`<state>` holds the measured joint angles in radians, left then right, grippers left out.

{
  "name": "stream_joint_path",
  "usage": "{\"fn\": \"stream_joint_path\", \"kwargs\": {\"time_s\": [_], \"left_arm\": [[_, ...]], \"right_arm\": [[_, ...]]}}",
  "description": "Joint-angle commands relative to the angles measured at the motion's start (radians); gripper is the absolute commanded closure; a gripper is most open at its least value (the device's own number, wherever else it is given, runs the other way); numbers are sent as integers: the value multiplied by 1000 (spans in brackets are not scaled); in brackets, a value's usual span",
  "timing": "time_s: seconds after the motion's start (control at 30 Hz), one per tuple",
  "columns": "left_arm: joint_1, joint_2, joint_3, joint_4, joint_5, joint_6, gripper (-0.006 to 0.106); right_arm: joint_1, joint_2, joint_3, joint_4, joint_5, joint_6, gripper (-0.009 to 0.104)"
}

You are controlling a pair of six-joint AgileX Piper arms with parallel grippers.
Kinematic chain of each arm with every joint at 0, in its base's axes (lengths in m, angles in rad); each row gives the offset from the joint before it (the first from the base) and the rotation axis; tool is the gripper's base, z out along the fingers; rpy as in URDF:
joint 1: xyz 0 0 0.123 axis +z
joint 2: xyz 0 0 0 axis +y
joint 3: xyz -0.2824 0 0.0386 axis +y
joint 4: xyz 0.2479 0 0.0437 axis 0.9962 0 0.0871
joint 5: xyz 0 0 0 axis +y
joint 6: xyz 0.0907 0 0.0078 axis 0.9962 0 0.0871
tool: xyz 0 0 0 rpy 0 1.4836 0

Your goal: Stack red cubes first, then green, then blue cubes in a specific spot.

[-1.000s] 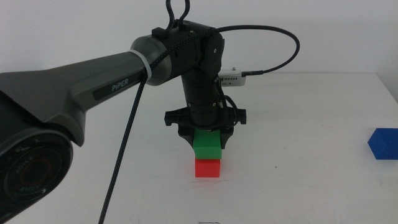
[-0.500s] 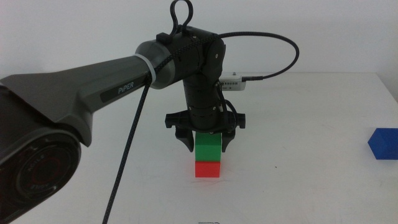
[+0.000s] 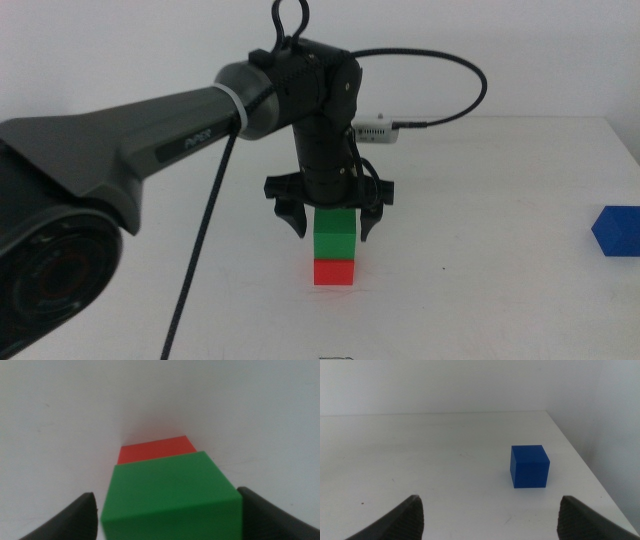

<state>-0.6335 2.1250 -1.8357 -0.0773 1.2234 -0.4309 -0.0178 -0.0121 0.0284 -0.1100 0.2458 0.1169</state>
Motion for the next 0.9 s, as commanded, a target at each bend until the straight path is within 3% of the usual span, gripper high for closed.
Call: {"fn": "stream_joint_path", "kwargs": {"time_s": [0.0, 0.33, 0.63, 0.77, 0.87], "left_arm": [[-3, -99, -27, 9, 95, 4, 9], [-1, -225, -51, 50, 96, 25, 9], [28, -390, -102, 102, 96, 193, 9], [70, -480, -79, 77, 96, 366, 9], [148, -582, 16, -13, 96, 483, 9]], "right_arm": [[-6, -20, -18, -11, -75, -11, 20], [-6, -20, -18, -11, -75, -11, 20], [-6, -20, -18, -11, -75, -11, 20], [-6, -20, -18, -11, -75, -11, 20], [-6, -20, -18, -11, -75, -11, 20]]}}
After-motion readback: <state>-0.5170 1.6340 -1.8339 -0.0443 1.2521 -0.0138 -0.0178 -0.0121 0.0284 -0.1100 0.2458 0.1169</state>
